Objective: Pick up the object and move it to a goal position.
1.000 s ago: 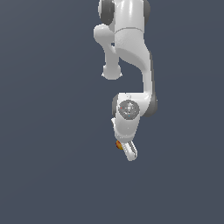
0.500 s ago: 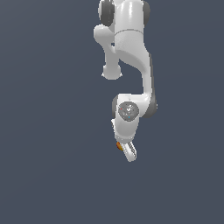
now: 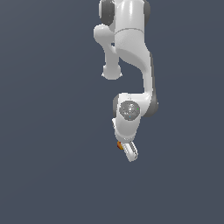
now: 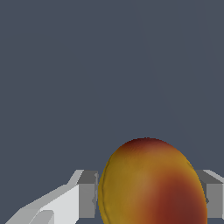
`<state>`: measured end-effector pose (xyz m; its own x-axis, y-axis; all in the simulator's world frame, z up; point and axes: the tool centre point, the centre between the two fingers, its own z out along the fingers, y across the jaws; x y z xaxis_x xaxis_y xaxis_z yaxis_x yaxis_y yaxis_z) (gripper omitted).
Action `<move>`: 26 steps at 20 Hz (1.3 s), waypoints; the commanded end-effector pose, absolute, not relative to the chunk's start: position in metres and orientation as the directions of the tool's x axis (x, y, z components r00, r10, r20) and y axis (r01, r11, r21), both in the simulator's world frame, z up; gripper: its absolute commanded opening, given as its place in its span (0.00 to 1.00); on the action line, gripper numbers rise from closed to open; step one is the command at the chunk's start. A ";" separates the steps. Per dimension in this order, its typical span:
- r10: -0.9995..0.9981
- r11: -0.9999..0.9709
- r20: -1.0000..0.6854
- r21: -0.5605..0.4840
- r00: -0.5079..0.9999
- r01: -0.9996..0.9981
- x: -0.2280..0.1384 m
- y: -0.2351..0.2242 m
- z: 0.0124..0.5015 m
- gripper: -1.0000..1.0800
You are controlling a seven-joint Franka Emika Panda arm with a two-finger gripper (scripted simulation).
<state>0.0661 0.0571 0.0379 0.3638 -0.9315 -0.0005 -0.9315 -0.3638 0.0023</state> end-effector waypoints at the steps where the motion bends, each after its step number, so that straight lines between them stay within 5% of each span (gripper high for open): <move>1: -0.931 -0.364 0.000 0.000 0.364 -0.931 0.066 0.061 0.046 0.00; 26: -0.932 -0.362 0.002 0.000 0.362 -0.932 0.056 0.170 0.278 0.00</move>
<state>0.0567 0.1625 0.2610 0.3629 -0.9318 0.0012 -0.9318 -0.3629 0.0006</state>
